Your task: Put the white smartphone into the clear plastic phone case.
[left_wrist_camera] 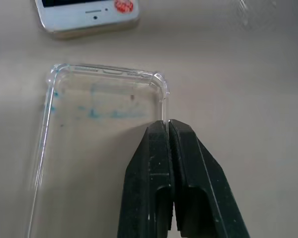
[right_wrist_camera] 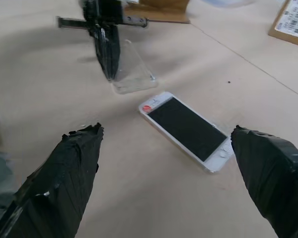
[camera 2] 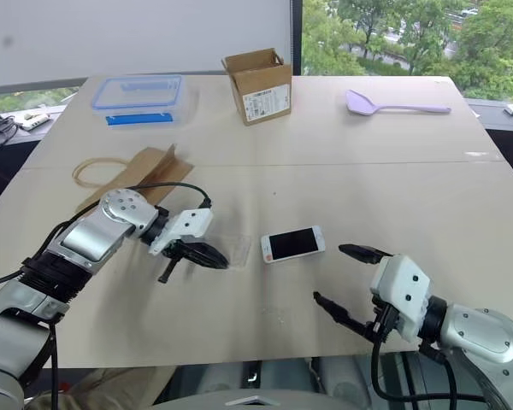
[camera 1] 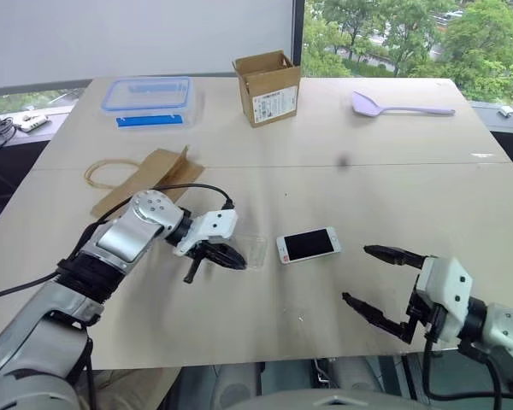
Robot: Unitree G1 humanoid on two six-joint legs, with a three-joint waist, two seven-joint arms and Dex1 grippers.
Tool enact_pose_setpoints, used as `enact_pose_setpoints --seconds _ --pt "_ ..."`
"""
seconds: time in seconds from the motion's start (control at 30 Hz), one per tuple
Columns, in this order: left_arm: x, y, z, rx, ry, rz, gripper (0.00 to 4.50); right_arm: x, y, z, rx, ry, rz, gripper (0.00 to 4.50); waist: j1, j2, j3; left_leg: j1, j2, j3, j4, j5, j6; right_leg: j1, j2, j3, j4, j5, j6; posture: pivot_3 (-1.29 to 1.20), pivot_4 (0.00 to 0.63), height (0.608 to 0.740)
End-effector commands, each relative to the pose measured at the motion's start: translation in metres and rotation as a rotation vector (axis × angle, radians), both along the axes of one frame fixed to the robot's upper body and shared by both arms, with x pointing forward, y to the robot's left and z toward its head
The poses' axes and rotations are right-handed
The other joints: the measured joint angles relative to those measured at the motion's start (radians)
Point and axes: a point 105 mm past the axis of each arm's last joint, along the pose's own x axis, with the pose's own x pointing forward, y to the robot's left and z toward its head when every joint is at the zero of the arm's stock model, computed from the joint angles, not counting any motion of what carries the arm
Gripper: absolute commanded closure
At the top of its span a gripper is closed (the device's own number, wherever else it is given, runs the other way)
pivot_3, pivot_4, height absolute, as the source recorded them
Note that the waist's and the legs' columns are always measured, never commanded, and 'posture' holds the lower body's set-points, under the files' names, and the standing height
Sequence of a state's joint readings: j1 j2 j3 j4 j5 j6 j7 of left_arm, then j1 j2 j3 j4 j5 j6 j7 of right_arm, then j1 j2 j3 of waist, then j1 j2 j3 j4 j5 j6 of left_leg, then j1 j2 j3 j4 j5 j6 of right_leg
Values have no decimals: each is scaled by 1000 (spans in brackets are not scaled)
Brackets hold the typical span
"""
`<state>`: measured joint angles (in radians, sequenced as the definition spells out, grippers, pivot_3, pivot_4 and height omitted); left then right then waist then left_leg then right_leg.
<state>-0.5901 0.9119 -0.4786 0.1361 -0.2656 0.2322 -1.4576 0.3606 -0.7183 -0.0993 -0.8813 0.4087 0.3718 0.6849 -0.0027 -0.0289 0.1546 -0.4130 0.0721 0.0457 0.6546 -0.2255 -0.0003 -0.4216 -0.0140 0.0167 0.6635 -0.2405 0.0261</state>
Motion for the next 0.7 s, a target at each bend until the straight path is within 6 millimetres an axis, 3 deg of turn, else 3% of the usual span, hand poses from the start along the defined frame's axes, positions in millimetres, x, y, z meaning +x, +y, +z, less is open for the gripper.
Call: enact_pose_setpoints --seconds 0.03,0.07,0.13,0.33,0.5,0.7 --pt "4 -3 7 -12 -63 36 4433 7 9 0 -6 -7 37 0 -1 0 0 0 0 0 0 0 0 0 0 0 0 0 0 0 150 740" --pt "6 -4 7 -15 -71 48 4433 5 16 -5 27 88 117 0 -3 0 0 0 0 0 0 0 0 0 0 0 0 0 0 0 150 740" --pt "8 -7 6 -27 -86 62 4433 21 17 -11 4 135 140 0 -7 0 0 0 0 1 0 0 0 0 0 1 0 0 0 0 150 740" --pt "6 -9 2 -32 -104 82 4433 80 24 -22 -174 74 198 0 -7 0 1 0 0 0 1 0 0 0 1 2 0 0 0 0 150 740" --pt "5 -10 0 -33 -133 90 4433 102 30 -50 -366 143 374 0 0 1 1 -1 0 0 1 0 0 0 1 2 0 2 1 0 150 740" --pt "-1 -8 -1 -34 -158 89 4433 129 38 -57 -432 139 431 0 -6 1 1 0 0 1 1 0 0 0 1 2 0 4 0 0 150 740"
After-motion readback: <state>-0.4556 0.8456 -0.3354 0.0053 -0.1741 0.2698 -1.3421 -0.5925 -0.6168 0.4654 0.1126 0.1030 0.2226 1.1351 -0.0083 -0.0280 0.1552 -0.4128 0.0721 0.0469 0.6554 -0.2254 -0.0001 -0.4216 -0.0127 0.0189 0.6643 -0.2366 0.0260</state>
